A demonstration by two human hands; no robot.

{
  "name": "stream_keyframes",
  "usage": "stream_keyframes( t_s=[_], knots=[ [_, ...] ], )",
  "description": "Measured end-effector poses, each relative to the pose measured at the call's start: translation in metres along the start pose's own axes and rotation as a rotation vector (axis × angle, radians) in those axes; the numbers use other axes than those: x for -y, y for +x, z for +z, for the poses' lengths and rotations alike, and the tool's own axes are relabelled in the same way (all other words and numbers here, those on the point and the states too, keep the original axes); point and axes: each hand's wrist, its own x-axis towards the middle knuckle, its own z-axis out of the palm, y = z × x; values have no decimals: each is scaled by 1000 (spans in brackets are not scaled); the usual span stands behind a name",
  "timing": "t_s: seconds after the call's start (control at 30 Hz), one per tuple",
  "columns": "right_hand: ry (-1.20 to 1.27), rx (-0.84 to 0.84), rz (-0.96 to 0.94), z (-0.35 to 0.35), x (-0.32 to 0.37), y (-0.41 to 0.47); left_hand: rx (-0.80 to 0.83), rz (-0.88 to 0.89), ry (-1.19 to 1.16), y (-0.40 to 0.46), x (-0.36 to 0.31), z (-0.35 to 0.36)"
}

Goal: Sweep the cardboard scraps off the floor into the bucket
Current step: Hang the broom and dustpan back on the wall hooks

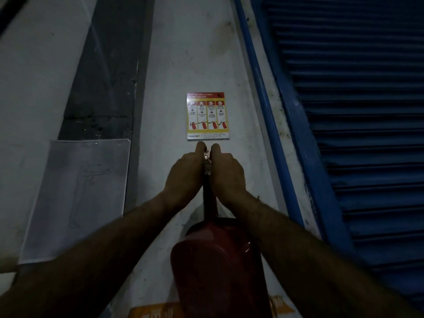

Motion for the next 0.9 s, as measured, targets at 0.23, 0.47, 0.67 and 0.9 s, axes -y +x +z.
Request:
stream_keyframes(
  t_s=[0.23, 0.47, 0.67, 0.9],
  knots=[
    [-105, -32, -60, 17, -5, 3, -73, -10, -19, 3, 10, 19],
    [50, -91, 141, 23, -10, 16, -136, -222, -212, 17, 17, 34],
    [38, -105, 162, 27, -9, 32, -178, -275, -161, 35, 21, 40],
    [85, -63, 228, 33, -11, 47, -89, -358, -152, 51, 35, 42]
  ],
)
